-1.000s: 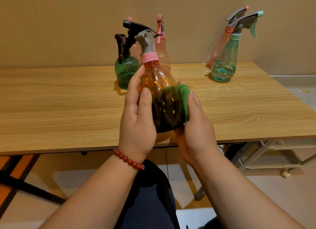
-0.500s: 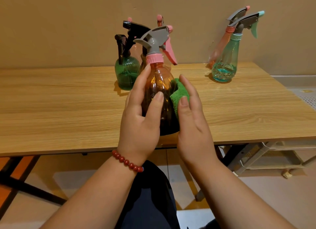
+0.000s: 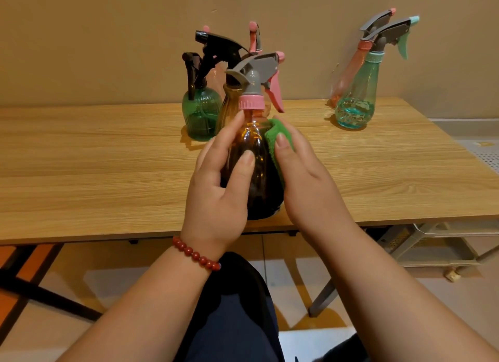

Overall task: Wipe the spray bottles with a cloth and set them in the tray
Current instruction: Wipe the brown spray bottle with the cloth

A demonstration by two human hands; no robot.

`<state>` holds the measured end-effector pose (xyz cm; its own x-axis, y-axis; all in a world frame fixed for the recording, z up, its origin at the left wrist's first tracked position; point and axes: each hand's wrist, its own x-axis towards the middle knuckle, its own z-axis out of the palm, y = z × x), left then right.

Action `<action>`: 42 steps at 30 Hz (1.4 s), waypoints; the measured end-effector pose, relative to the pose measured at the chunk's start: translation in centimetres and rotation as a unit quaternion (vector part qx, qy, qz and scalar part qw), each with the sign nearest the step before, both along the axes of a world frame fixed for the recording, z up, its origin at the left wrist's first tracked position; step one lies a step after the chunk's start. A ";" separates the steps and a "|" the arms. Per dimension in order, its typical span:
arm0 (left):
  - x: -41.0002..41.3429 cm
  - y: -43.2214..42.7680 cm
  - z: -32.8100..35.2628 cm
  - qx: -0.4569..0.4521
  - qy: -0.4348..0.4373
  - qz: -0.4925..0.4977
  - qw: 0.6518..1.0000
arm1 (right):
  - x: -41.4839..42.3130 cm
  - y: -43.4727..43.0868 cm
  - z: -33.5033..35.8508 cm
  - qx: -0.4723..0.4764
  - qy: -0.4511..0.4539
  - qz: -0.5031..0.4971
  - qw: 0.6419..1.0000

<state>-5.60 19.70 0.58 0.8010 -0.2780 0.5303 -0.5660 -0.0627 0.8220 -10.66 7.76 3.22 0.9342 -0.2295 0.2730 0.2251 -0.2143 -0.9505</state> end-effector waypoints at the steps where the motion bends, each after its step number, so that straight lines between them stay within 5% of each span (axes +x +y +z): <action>1: -0.3 -0.1 -0.1 0.005 -0.005 -0.005 1.000 | 0.2 -0.2 0.4 -0.004 -0.004 -0.005 1.000; 24: 0.3 0.2 0.6 -0.072 0.040 0.000 0.997 | -0.2 0.9 -1.5 0.037 -0.008 0.016 0.999; 32: 0.0 -0.8 1.5 -0.121 0.086 -0.001 0.989 | -0.8 0.8 -2.8 0.141 0.011 -0.005 0.990; 42: -0.9 -1.7 1.5 -0.084 0.072 0.061 0.992 | -0.7 0.9 -1.9 0.021 -0.070 -0.068 0.995</action>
